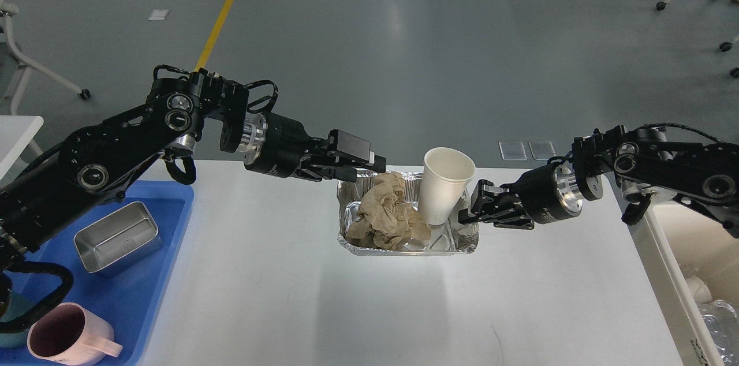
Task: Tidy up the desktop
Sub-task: 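Drop the crumpled paper into the foil tray and open the left gripper, then lift the foil tray with the right gripper and carry it toward the white bin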
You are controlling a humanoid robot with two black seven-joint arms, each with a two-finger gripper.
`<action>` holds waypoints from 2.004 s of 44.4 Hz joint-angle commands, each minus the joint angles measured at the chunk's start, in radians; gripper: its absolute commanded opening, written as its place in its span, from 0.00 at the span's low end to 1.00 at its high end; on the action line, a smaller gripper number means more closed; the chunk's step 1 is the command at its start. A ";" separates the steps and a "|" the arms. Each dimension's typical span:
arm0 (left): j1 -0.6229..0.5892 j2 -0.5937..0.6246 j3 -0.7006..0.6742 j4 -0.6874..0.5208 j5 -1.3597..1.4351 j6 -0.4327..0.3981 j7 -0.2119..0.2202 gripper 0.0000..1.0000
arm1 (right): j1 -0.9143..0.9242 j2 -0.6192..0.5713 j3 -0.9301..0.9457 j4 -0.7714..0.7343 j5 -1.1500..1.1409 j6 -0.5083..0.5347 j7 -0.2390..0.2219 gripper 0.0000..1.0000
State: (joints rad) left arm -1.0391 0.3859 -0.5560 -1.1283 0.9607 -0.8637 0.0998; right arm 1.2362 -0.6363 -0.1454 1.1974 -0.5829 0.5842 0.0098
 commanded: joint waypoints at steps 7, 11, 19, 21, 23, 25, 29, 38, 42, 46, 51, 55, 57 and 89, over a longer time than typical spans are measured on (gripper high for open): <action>-0.007 0.002 -0.068 0.088 -0.157 0.208 0.001 0.84 | -0.006 -0.045 0.006 -0.038 0.049 -0.033 -0.004 0.00; -0.001 -0.002 -0.119 0.125 -0.187 0.290 0.001 0.86 | -0.014 -0.075 0.021 -0.051 0.075 -0.043 -0.002 0.00; 0.056 -0.007 -0.196 0.179 -0.223 0.431 0.001 0.87 | -0.041 -0.154 0.070 -0.081 0.121 -0.087 -0.002 0.00; 0.076 -0.009 -0.215 0.182 -0.235 0.469 0.001 0.87 | -0.046 -0.177 0.082 -0.085 0.144 -0.102 -0.004 0.00; 0.099 -0.010 -0.238 0.183 -0.246 0.509 0.001 0.87 | -0.056 -0.197 0.092 -0.090 0.172 -0.115 -0.002 0.00; 0.120 -0.013 -0.265 0.185 -0.258 0.549 0.001 0.88 | -0.064 -0.220 0.096 -0.091 0.199 -0.127 -0.002 0.00; 0.163 -0.031 -0.321 0.205 -0.277 0.626 0.000 0.88 | -0.080 -0.267 0.101 -0.093 0.244 -0.167 -0.002 0.00; 0.226 -0.055 -0.407 0.223 -0.335 0.761 -0.003 0.89 | -0.161 -0.381 0.101 -0.114 0.363 -0.250 0.001 0.00; 0.241 -0.055 -0.420 0.223 -0.364 0.784 -0.006 0.89 | -0.202 -0.428 0.102 -0.116 0.411 -0.271 0.004 0.00; 0.246 -0.053 -0.426 0.223 -0.378 0.785 -0.009 0.89 | -0.236 -0.474 0.102 -0.116 0.436 -0.288 0.009 0.00; 0.248 -0.051 -0.449 0.226 -0.379 0.792 -0.015 0.90 | -0.271 -0.525 0.101 -0.117 0.482 -0.294 0.022 0.00; 0.249 -0.050 -0.467 0.231 -0.390 0.799 -0.018 0.92 | -0.310 -0.577 0.099 -0.116 0.520 -0.300 0.021 0.00; 0.255 -0.050 -0.473 0.239 -0.402 0.799 -0.018 0.94 | -0.326 -0.594 0.096 -0.116 0.540 -0.302 0.021 0.00; 0.321 -0.097 -0.552 0.332 -0.776 0.787 -0.069 0.97 | -0.756 -0.554 0.095 -0.372 0.773 -0.331 0.029 0.00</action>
State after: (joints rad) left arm -0.7192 0.3036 -1.1056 -0.8119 0.2571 -0.0751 0.0312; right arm 0.5466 -1.2339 -0.0534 0.9026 0.1745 0.2516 0.0381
